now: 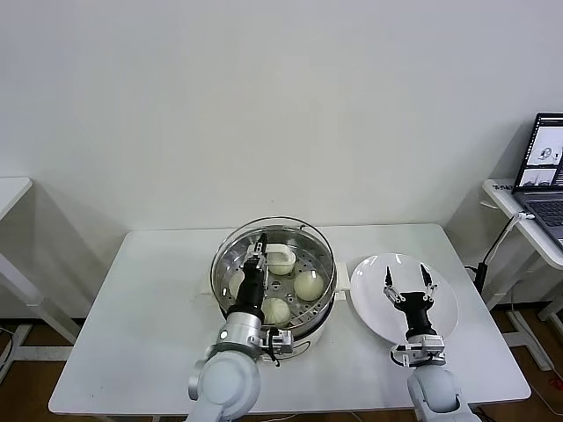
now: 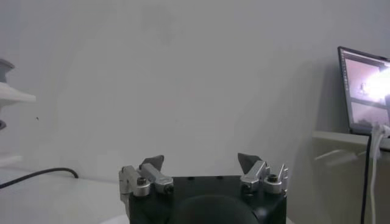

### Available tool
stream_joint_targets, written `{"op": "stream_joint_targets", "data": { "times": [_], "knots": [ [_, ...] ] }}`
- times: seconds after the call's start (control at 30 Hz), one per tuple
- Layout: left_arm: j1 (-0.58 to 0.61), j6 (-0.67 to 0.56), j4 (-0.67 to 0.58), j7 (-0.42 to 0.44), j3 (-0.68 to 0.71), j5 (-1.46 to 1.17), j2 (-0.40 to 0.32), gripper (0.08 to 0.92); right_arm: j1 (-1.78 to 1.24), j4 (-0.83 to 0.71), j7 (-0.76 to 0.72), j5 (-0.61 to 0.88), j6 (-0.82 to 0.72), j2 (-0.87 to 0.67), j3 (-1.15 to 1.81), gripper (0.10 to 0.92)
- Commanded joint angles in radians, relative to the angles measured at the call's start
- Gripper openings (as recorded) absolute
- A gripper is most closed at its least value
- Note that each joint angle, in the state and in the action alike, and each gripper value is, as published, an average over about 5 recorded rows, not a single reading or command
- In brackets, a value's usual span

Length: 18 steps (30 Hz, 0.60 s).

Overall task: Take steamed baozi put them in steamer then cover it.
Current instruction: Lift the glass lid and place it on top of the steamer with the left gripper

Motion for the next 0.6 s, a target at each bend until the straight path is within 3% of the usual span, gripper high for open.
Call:
{"op": "stream_joint_targets", "data": {
  "times": [0.03,0.6],
  "knots": [
    [-0.025,0.049,0.047,0.046,0.049,0.058,-0.053,0.197,-0.002,-0.004,-0.002,-0.005,0.001,0.001,0.007,0.823],
    [-0.022,0.036,0.097,0.036,0.034,0.123,-0.072,0.197,-0.001,-0.005,-0.001,-0.003,0.001,-0.011,0.014,0.823]
  ]
}}
